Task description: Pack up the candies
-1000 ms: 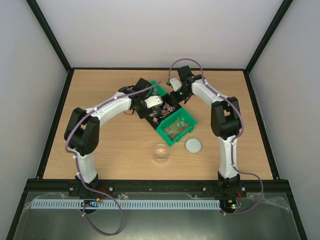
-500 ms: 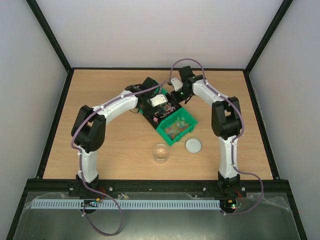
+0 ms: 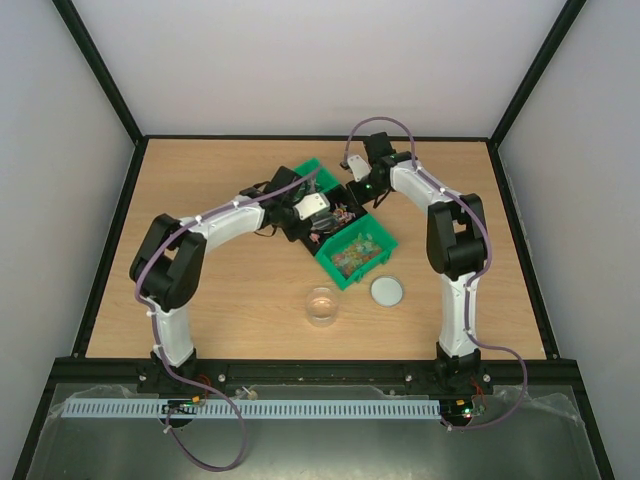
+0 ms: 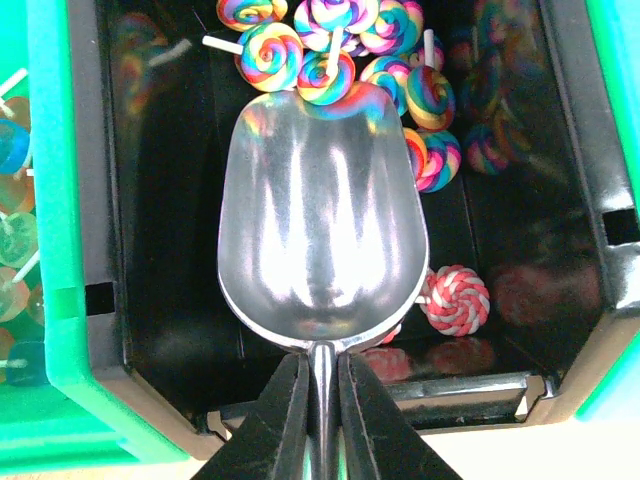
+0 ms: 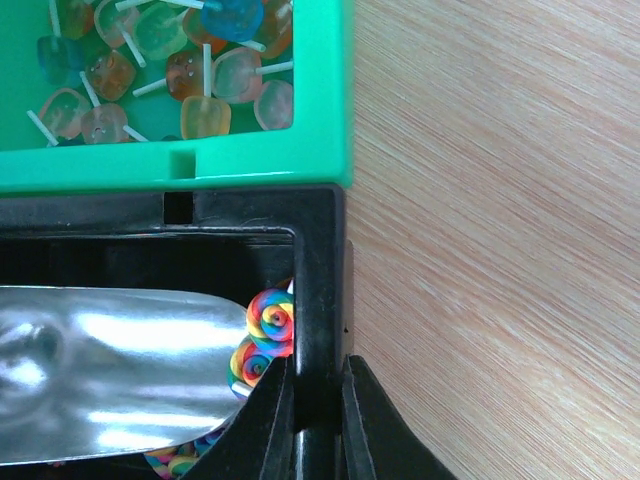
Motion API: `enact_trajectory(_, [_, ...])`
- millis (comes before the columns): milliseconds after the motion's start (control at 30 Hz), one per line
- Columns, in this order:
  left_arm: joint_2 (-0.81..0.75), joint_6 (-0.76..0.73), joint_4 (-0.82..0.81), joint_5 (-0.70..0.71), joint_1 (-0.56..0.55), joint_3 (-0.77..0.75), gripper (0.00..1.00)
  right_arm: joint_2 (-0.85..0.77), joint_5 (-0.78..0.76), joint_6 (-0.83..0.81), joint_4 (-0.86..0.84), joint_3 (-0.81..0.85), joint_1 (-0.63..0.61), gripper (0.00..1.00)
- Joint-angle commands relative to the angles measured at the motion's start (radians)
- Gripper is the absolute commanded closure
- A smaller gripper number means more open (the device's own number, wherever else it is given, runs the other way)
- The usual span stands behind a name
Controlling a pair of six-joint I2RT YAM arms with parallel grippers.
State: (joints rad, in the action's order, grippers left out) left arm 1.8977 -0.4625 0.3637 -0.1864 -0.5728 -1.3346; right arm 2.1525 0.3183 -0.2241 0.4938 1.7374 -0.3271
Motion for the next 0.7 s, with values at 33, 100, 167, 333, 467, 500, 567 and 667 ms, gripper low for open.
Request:
enact_trajectory(33, [0.032, -0.05, 0.046, -0.098, -0.022, -0.068, 0.98, -0.041, 0.034, -0.025, 0.019, -0.025, -0.047, 0.99])
enact_trajectory(100, [0.016, -0.077, 0.129, -0.064, -0.017, -0.101, 0.98, -0.048, 0.004, -0.035, 0.016, -0.03, -0.043, 0.99])
enact_trajectory(167, [-0.004, -0.112, 0.202, -0.03, -0.01, -0.121, 0.98, -0.052, -0.016, -0.039, 0.018, -0.029, -0.041, 0.99])
enact_trajectory(333, [-0.029, -0.181, 0.369, 0.04, 0.002, -0.183, 0.98, -0.054, -0.033, -0.043, 0.022, -0.031, -0.037, 0.99])
enact_trajectory(467, [-0.006, -0.203, 0.482, 0.073, -0.002, -0.251, 0.98, -0.056, -0.042, -0.036, 0.016, -0.036, -0.036, 0.98])
enact_trajectory(500, [0.005, -0.21, 0.513, 0.085, -0.003, -0.278, 0.98, -0.056, -0.044, -0.032, 0.015, -0.035, -0.036, 0.99])
enact_trajectory(567, [0.022, -0.219, 0.569, 0.106, -0.005, -0.309, 0.98, -0.054, -0.043, -0.027, 0.015, -0.032, -0.035, 0.99])
enact_trajectory(667, [0.042, -0.227, 0.626, 0.126, -0.012, -0.333, 0.98, -0.054, -0.048, -0.017, 0.012, -0.032, -0.036, 0.99])
